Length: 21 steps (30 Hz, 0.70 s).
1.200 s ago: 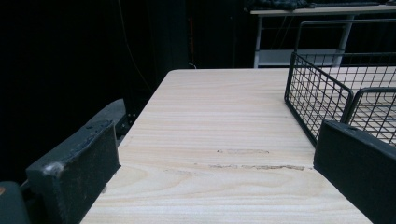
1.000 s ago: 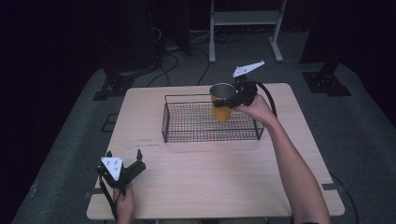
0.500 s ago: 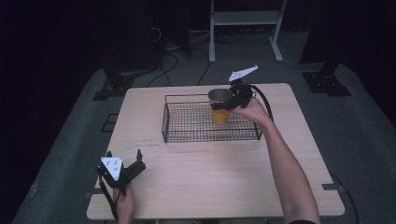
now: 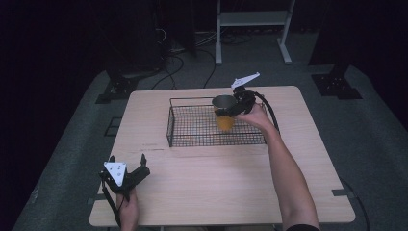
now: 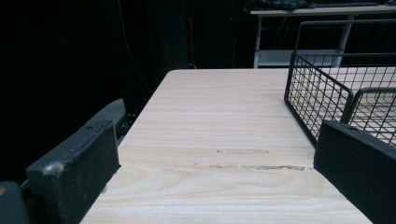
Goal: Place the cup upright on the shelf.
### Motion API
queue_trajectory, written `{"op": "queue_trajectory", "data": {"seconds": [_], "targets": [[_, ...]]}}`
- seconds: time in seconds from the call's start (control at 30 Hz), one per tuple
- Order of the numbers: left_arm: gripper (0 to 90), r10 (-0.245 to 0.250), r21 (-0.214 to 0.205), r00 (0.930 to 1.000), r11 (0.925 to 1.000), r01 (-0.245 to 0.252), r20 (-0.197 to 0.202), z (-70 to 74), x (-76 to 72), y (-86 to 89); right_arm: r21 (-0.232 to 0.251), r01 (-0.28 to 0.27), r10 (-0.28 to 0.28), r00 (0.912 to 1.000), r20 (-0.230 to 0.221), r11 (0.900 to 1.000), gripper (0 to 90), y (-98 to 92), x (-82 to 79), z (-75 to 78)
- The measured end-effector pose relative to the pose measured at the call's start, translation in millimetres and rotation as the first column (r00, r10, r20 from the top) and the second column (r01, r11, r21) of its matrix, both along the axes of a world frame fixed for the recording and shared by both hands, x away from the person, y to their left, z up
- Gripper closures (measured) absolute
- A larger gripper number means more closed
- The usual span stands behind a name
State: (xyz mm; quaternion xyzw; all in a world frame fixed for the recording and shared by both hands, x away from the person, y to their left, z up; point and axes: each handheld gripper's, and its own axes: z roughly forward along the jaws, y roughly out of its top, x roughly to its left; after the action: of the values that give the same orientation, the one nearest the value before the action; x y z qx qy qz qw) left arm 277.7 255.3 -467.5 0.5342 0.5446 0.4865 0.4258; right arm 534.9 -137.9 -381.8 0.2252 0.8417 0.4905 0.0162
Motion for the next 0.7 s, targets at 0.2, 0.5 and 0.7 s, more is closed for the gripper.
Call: {"op": "queue_trajectory", "data": {"seconds": [0.2, 0.5, 0.7], "targets": [[0.0, 0.001, 0.000, 1.0000, 1.0000, -0.001, 0.000, 0.0, 0.0, 0.0, -0.009, 0.007, -0.007, 0.9999, -0.009, 0.9999, 8.9, 1.1, 2.2, -6.3], [0.0, 0.001, -0.001, 1.0000, 1.0000, -0.001, 0.000, 0.0, -0.1, 0.3, -0.016, 0.013, -0.013, 0.9997, -0.020, 0.9998, 8.8, 1.9, 5.6, -13.0], [0.0, 0.001, -0.003, 1.0000, 1.0000, -0.001, 0.001, 0.0, 0.0, 0.5, -0.015, 0.018, -0.018, 0.9994, -0.030, 0.9997, 8.8, 3.4, 7.9, -19.3]]}}
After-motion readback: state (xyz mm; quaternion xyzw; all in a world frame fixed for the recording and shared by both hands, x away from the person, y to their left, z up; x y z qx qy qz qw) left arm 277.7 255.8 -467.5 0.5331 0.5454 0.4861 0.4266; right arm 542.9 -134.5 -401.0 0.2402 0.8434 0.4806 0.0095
